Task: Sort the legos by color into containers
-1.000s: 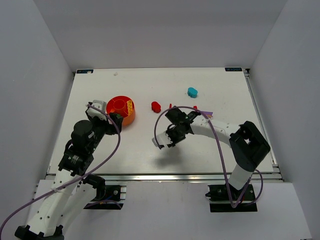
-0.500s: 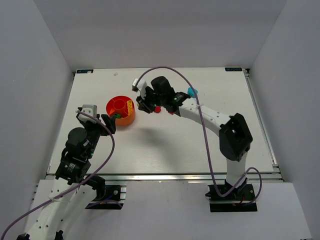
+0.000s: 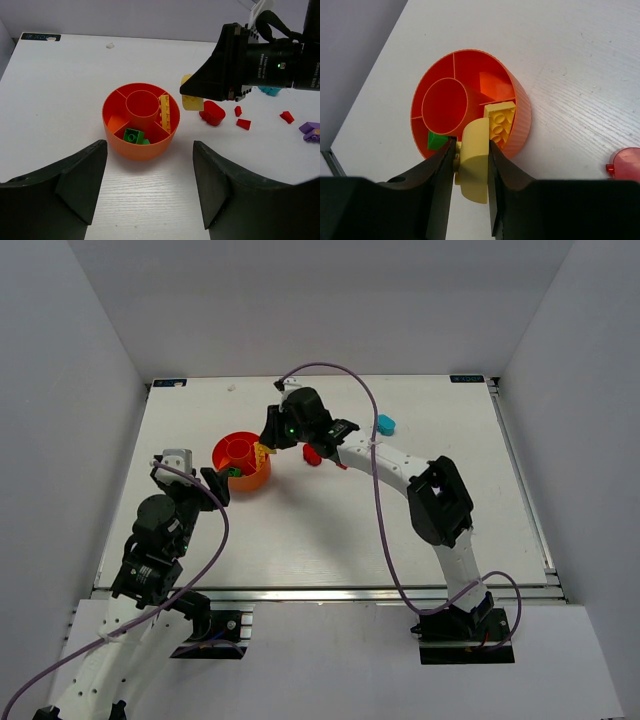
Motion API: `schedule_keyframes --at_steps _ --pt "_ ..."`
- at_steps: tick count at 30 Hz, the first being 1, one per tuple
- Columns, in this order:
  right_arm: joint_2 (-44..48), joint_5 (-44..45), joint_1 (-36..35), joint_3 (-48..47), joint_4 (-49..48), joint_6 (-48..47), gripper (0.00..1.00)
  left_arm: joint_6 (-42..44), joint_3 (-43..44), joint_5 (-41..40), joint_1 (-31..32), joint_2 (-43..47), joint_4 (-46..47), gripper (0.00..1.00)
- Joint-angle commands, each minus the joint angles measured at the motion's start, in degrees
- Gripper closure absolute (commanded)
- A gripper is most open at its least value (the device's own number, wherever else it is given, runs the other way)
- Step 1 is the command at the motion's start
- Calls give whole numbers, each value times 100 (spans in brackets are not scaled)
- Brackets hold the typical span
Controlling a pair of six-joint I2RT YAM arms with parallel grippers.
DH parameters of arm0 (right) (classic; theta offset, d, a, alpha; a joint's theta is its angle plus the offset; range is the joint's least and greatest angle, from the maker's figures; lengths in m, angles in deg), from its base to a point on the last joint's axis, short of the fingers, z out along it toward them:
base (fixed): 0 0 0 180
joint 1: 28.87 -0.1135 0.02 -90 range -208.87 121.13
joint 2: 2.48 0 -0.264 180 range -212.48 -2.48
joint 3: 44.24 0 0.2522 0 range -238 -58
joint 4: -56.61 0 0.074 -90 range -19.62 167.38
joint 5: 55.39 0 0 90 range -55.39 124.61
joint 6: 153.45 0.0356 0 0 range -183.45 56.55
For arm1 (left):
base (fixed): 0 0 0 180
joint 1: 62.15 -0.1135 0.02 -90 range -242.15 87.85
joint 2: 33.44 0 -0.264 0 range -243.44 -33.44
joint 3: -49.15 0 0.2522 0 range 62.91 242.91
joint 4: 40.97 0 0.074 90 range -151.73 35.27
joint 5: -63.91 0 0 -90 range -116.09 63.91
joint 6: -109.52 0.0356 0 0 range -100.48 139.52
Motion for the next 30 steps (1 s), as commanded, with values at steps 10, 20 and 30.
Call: schedule_keyframes --at_steps 10,20,30 --pt "-448 488 -4 -555 -541 1198 98 -19 -18 -24 -36 -11 60 22" --pt "-659 699 -13 -652 -559 1224 79 -10 -36 -7 -36 -11 69 22" --pt "-703 647 -30 -617 -568 1260 56 -1 -27 11 -36 7 60 21"
